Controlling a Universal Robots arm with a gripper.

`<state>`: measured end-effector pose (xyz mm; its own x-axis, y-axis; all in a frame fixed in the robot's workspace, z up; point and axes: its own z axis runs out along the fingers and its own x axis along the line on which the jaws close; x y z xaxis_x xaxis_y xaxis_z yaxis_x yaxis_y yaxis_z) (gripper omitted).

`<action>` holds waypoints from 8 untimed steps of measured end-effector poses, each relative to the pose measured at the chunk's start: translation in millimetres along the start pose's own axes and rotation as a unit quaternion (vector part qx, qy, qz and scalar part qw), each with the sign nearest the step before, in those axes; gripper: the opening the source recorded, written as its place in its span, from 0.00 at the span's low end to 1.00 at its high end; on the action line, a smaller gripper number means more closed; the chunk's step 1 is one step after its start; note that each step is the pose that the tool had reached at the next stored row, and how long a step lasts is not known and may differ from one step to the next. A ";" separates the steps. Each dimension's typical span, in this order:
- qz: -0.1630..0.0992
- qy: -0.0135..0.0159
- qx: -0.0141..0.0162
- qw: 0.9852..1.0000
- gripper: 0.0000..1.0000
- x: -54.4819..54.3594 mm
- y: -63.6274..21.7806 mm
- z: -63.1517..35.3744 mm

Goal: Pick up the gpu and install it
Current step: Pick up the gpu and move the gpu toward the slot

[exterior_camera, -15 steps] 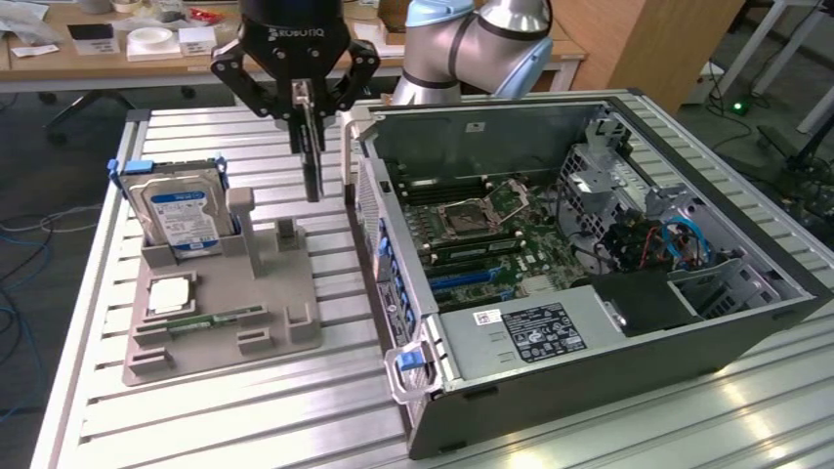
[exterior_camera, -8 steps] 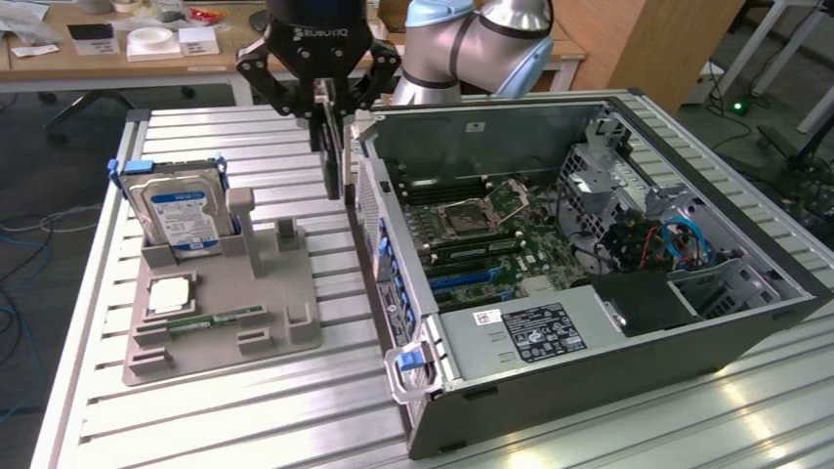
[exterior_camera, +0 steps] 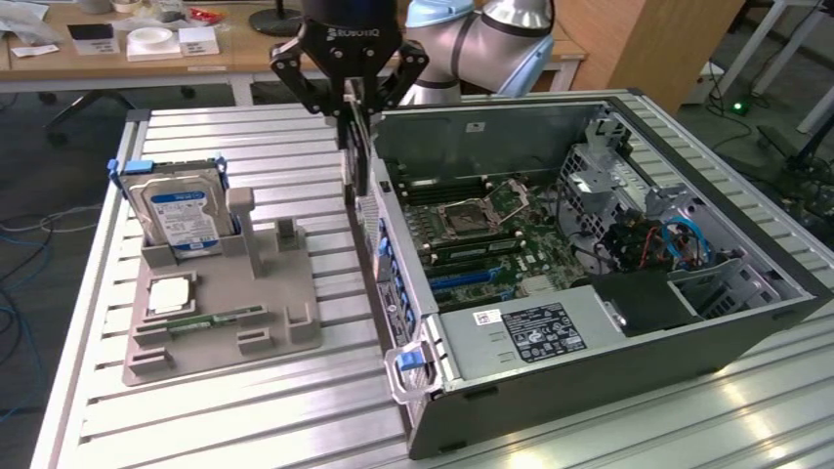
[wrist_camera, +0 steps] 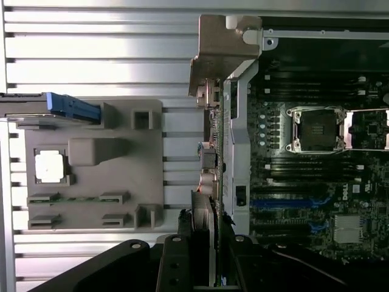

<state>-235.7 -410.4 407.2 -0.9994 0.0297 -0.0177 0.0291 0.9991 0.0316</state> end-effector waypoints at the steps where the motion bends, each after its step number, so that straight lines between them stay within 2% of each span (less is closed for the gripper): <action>1: 0.000 0.000 0.000 1.000 0.27 -2.7 0.2 0.1; 8: 0.000 0.000 0.000 1.000 0.27 -25.6 1.5 1.3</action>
<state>-210.1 -409.6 406.4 -0.9994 0.0296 -0.0184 0.0290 0.9991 0.0316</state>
